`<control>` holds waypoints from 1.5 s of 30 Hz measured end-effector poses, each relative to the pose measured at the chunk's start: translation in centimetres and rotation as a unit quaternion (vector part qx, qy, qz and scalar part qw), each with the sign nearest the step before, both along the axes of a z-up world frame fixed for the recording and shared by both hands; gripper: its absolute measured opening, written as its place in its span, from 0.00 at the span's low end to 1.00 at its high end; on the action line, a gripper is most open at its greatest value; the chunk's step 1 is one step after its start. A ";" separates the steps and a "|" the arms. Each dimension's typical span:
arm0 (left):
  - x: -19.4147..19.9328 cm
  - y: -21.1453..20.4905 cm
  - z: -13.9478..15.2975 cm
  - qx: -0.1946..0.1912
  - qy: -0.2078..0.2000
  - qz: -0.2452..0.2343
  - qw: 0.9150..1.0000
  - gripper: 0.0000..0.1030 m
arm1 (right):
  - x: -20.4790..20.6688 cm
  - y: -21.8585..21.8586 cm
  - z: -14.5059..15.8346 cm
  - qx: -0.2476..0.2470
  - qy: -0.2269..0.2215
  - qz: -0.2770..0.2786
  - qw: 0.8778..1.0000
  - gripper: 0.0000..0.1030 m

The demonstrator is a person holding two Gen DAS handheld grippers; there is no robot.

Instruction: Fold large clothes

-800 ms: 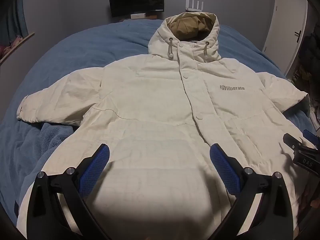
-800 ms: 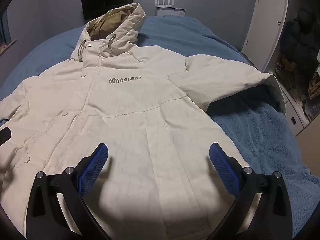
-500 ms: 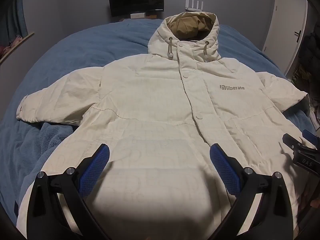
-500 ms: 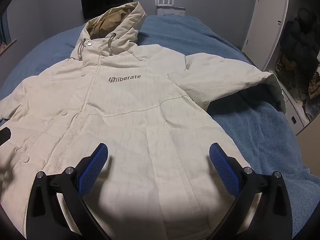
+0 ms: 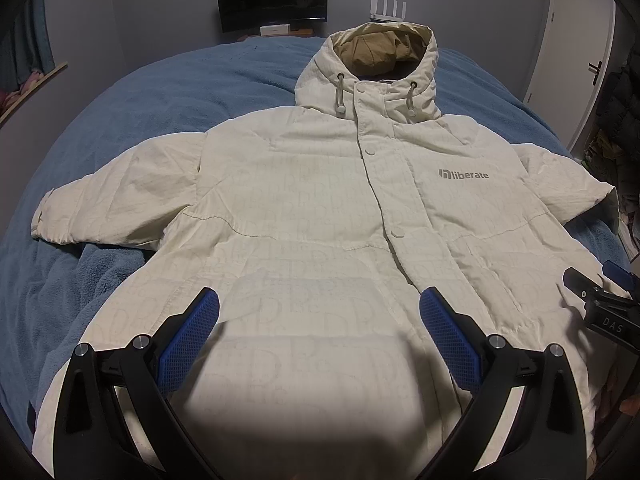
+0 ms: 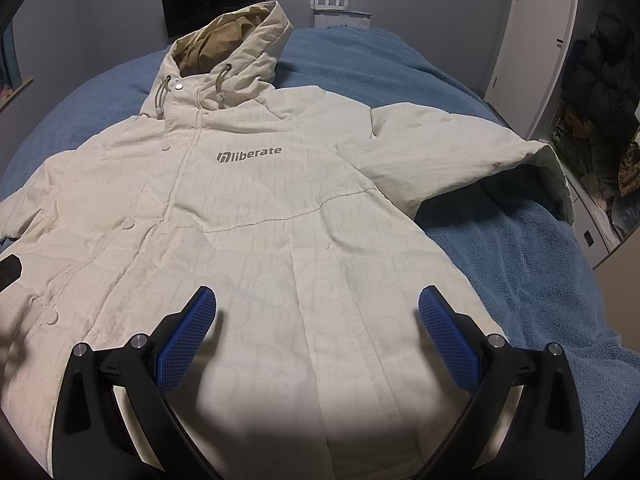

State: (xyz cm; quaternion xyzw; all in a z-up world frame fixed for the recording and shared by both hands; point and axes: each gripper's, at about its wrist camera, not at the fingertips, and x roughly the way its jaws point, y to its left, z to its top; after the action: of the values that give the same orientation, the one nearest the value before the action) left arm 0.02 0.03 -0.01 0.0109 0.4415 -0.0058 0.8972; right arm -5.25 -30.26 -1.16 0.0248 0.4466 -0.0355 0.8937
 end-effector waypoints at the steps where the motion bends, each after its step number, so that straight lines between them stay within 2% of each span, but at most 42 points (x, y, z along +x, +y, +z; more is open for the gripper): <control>1: 0.0 0.0 0.0 0.000 0.000 0.000 1.000 0.94 | -0.1 0.0 -0.1 0.000 0.000 0.000 1.000 0.94; 29: 0.0 0.0 0.0 -0.002 0.001 -0.001 1.000 0.94 | 0.1 0.0 0.0 0.003 0.006 -0.001 1.000 0.94; 37: 0.0 0.0 0.0 -0.002 0.002 0.000 1.000 0.94 | -0.4 0.0 -1.0 0.007 0.003 -0.003 1.000 0.94; 45: 0.0 0.0 0.0 -0.002 0.002 0.000 1.000 0.94 | -0.2 -0.1 -0.4 0.007 0.008 -0.002 1.000 0.94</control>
State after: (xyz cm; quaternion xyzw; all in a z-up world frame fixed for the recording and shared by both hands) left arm 0.04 0.07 -0.02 0.0093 0.4431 -0.0068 0.8964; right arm -5.45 -30.33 -1.61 0.0321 0.4536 -0.0345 0.8900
